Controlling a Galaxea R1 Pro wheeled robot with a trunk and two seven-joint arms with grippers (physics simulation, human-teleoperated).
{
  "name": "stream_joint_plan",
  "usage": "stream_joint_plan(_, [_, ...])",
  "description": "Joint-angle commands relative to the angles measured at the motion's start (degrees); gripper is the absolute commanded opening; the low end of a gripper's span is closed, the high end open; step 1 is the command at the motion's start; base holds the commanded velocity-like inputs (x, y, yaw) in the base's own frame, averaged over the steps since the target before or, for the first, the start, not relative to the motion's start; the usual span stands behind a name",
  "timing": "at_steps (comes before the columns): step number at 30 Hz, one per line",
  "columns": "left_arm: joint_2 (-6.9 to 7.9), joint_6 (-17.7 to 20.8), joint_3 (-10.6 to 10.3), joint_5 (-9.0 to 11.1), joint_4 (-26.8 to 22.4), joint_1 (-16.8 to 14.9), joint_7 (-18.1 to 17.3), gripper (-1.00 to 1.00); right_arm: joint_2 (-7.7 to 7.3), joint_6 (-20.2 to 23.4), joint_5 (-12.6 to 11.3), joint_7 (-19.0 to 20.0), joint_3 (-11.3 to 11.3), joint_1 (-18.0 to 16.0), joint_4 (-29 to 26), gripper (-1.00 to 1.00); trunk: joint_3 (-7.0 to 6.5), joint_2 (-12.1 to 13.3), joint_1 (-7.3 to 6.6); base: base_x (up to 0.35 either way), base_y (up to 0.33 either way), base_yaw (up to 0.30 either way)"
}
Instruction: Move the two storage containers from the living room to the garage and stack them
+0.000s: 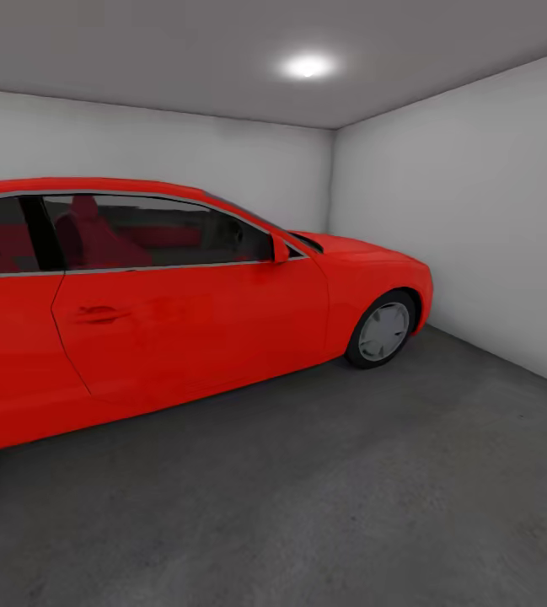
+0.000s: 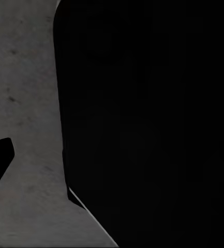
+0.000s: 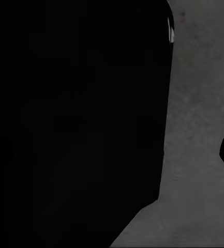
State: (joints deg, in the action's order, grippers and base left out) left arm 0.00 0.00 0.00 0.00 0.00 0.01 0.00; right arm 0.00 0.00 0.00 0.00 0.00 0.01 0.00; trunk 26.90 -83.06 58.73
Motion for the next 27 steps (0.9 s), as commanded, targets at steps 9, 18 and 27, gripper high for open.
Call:
stream_joint_plan(9, [0.12,-0.31,0.71,0.42,-0.60,-0.07,-0.05,1.00,0.02,0.09,0.88,-0.09,0.29,-0.95,0.00,1.00,0.03,-0.02,0.00,0.000,0.000,0.000])
stream_joint_plan(18, [0.09,-0.34,0.69,0.35,-0.62,-0.09,-0.03,1.00,-0.19,-0.40,0.72,-0.20,0.17,-0.97,0.00,1.00,0.03,-0.02,0.00,0.000,0.000,-0.014])
stream_joint_plan(27, [0.09,-0.35,0.70,0.35,-0.62,-0.09,-0.04,1.00,-0.49,-0.44,0.48,-0.10,-0.07,-0.97,0.00,1.00,0.03,-0.02,0.00,0.000,0.000,-0.237])
